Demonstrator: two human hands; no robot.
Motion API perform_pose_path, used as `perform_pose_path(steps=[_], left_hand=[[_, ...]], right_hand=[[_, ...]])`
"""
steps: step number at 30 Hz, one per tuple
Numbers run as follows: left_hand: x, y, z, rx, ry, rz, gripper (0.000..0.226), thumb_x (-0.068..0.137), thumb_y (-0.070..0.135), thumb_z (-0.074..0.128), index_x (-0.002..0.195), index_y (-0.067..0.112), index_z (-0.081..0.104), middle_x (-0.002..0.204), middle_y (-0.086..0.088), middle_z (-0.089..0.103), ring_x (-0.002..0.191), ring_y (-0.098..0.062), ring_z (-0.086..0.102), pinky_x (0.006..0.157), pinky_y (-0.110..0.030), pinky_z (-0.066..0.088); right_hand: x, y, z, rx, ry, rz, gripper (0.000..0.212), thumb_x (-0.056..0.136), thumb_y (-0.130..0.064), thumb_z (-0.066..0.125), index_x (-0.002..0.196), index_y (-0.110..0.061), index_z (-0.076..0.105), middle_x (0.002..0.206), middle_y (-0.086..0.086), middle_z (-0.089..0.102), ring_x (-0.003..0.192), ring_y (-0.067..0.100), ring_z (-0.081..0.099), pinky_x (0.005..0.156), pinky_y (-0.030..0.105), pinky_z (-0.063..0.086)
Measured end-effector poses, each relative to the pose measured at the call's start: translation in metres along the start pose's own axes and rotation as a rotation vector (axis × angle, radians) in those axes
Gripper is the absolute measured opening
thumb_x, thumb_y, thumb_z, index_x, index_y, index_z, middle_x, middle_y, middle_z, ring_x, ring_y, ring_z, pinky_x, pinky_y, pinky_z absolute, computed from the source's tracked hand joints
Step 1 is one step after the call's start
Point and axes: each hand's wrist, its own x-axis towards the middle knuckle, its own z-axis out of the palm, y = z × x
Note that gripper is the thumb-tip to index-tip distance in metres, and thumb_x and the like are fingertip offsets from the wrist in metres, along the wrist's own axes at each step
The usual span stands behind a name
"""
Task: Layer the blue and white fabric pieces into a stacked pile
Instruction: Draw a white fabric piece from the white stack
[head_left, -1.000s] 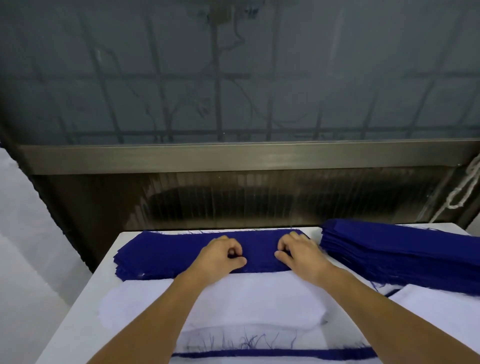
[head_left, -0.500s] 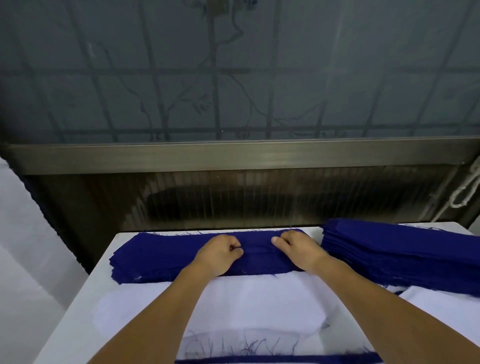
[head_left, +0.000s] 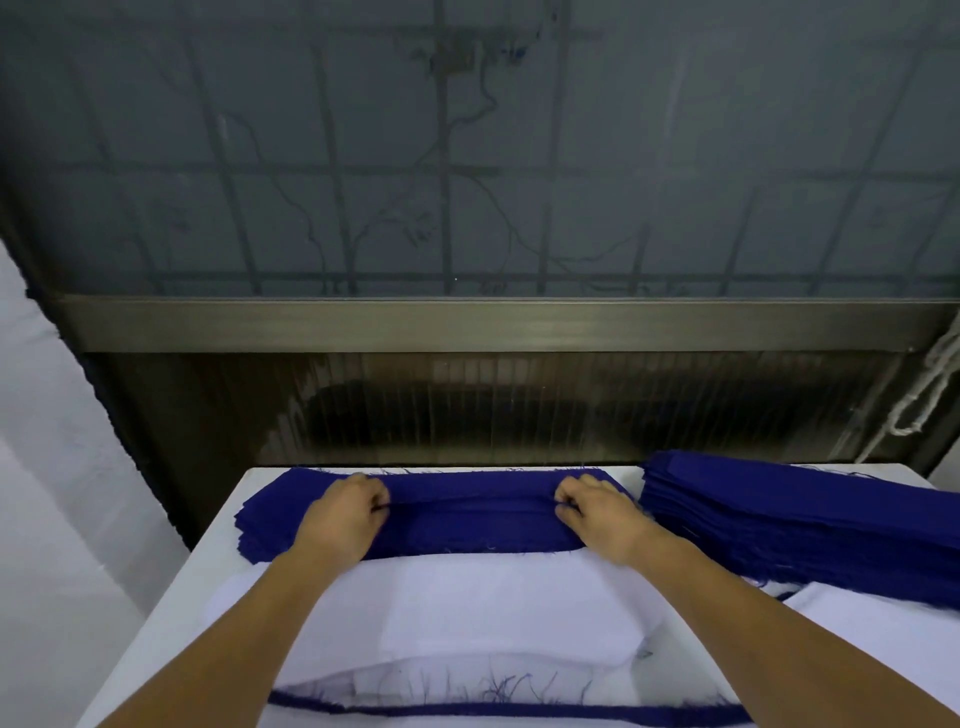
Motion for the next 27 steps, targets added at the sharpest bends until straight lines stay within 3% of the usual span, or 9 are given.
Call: perform_pose_path(steps=[4,7,11,14,18,22,25,27], left_hand=[[-0.013,-0.034,-0.02,0.181,0.05,-0.045,0.015,0.097,0.025,0.051,0.109,0.029,0.06,0.113,0.004,0.058,0.095,-0.01,0.055,0.084,-0.025,0.049],[-0.03,-0.037,-0.032,0.25,0.072,0.035,0.023,0.097,0.026,0.051,0.118,0.03,0.06,0.12,0.007,0.057,0.105,-0.011,0.054,0.09,-0.024,0.044],[-0.08,-0.035,-0.044,0.175,0.118,0.173,0.019,0.095,0.027,0.055,0.111,0.031,0.064,0.111,0.014,0.061,0.097,-0.004,0.053,0.087,-0.014,0.043],[-0.13,-0.033,-0.048,0.09,-0.038,0.233,0.015,0.094,0.036,0.056,0.103,0.048,0.056,0.101,0.031,0.054,0.089,0.006,0.052,0.074,-0.001,0.038],[-0.177,-0.032,-0.047,-0.025,-0.267,0.29,0.007,0.091,0.048,0.056,0.09,0.055,0.055,0.095,0.04,0.054,0.095,0.018,0.048,0.084,0.001,0.036],[-0.182,-0.022,-0.053,-0.066,-0.351,0.276,0.008,0.09,0.045,0.059,0.089,0.053,0.062,0.095,0.044,0.056,0.095,0.02,0.049,0.082,0.001,0.037],[-0.17,-0.006,-0.065,-0.172,-0.236,0.195,0.018,0.093,0.029,0.06,0.09,0.047,0.061,0.094,0.031,0.061,0.092,0.01,0.057,0.075,-0.002,0.043],[-0.165,0.003,-0.075,-0.208,-0.075,0.2,0.027,0.093,0.023,0.061,0.09,0.05,0.056,0.096,0.029,0.059,0.091,0.003,0.06,0.07,-0.004,0.045]], right_hand=[[-0.005,-0.006,-0.004,0.005,0.007,0.024,0.018,0.102,-0.029,0.043,0.117,-0.028,0.053,0.119,-0.007,0.051,0.106,0.009,0.048,0.085,0.022,0.041],[-0.023,-0.014,-0.014,0.014,0.088,0.006,0.012,0.101,-0.024,0.047,0.108,-0.027,0.056,0.114,-0.005,0.054,0.103,0.009,0.05,0.091,0.022,0.045],[-0.089,-0.013,-0.029,-0.007,0.17,-0.082,0.008,0.097,-0.028,0.053,0.103,-0.032,0.057,0.102,-0.016,0.054,0.094,0.003,0.051,0.083,0.012,0.04],[-0.161,-0.007,-0.037,0.092,0.067,-0.08,0.008,0.095,-0.031,0.056,0.091,-0.038,0.055,0.087,-0.021,0.058,0.084,0.001,0.056,0.073,0.011,0.045],[-0.231,-0.004,-0.039,0.138,-0.069,-0.068,0.01,0.093,-0.038,0.058,0.085,-0.039,0.053,0.097,-0.034,0.054,0.084,-0.002,0.056,0.067,0.01,0.041],[-0.242,-0.008,-0.054,0.181,-0.17,0.009,0.008,0.094,-0.036,0.058,0.085,-0.037,0.057,0.085,-0.019,0.064,0.074,0.0,0.058,0.067,0.012,0.044],[-0.229,-0.011,-0.071,0.183,-0.111,0.062,0.008,0.096,-0.034,0.055,0.089,-0.035,0.058,0.087,-0.008,0.067,0.08,0.005,0.061,0.074,0.02,0.05],[-0.221,-0.016,-0.082,0.177,0.05,0.056,0.01,0.096,-0.028,0.056,0.09,-0.036,0.059,0.087,-0.01,0.067,0.085,0.002,0.06,0.073,0.022,0.051]])
